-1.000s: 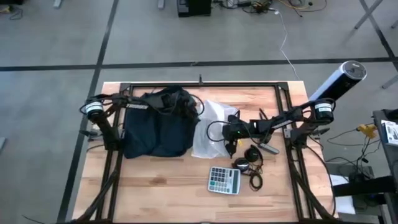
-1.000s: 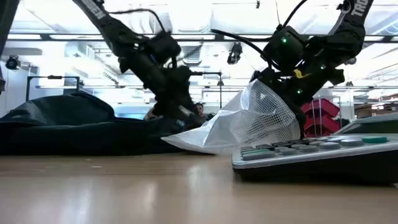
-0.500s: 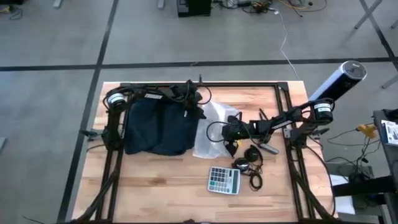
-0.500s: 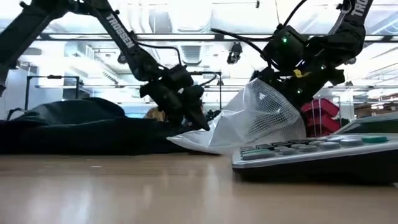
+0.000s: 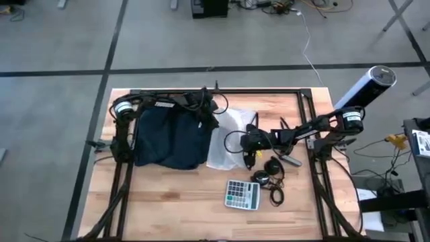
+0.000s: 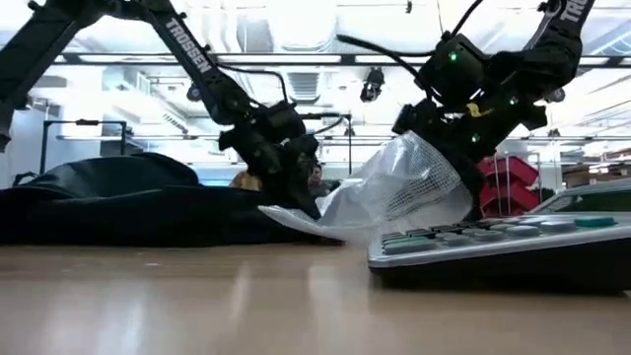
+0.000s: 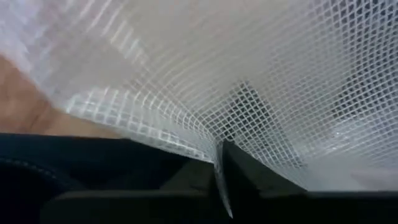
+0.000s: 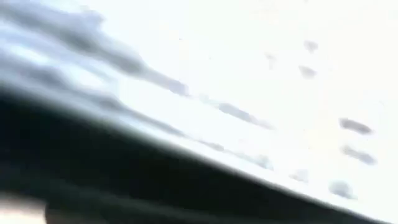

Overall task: Unpack backpack
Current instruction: Remove the black paper from the white zipper pouch

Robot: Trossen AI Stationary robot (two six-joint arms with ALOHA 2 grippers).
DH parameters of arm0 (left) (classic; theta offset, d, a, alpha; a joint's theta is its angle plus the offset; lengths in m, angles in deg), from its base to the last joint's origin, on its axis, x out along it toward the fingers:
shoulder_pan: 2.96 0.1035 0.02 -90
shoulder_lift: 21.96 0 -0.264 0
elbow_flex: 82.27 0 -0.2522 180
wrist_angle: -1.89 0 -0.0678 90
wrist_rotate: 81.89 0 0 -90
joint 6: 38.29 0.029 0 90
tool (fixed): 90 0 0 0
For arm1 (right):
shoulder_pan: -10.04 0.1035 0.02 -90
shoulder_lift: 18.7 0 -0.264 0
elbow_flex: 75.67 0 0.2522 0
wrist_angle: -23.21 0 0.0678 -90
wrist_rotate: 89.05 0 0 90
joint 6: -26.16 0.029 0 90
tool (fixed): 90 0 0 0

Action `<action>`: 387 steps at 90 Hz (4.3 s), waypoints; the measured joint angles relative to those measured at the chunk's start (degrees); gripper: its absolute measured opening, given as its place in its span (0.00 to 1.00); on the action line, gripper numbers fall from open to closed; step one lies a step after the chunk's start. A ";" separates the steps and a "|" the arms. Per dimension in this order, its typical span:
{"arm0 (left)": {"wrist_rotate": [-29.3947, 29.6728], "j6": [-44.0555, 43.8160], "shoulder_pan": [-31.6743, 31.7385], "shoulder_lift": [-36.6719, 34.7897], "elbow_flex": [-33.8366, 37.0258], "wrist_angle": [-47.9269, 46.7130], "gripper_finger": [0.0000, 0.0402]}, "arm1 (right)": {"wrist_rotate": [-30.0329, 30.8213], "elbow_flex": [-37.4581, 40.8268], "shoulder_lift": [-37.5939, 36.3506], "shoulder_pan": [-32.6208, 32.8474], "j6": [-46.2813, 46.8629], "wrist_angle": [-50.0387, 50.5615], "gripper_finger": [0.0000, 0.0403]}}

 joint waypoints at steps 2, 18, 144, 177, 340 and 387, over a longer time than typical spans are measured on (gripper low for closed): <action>-0.06 0.29 -0.03 -1.00 0.00 -0.39 0.03 | -0.02 0.00 -0.34 0.00 -0.02 0.23 0.00; -1.41 1.04 -1.35 -11.97 0.00 -2.54 0.00 | -0.06 0.00 -3.28 0.07 -0.82 0.85 0.00; -18.93 38.61 -10.27 -35.04 9.35 -6.52 0.00 | -11.52 -2.16 16.95 0.52 -8.20 -69.25 0.14; -14.83 38.47 -10.21 -35.04 10.23 -6.03 0.00 | -18.71 -5.06 15.44 0.37 -5.20 -59.03 0.45; -9.17 39.73 -8.87 -37.03 10.19 -10.32 0.00 | -16.14 -4.79 -16.80 -1.14 -3.24 6.22 0.01; -9.19 40.25 -8.72 -37.05 10.19 -10.71 0.00 | -18.56 -3.78 -14.77 -1.11 -0.12 2.83 0.03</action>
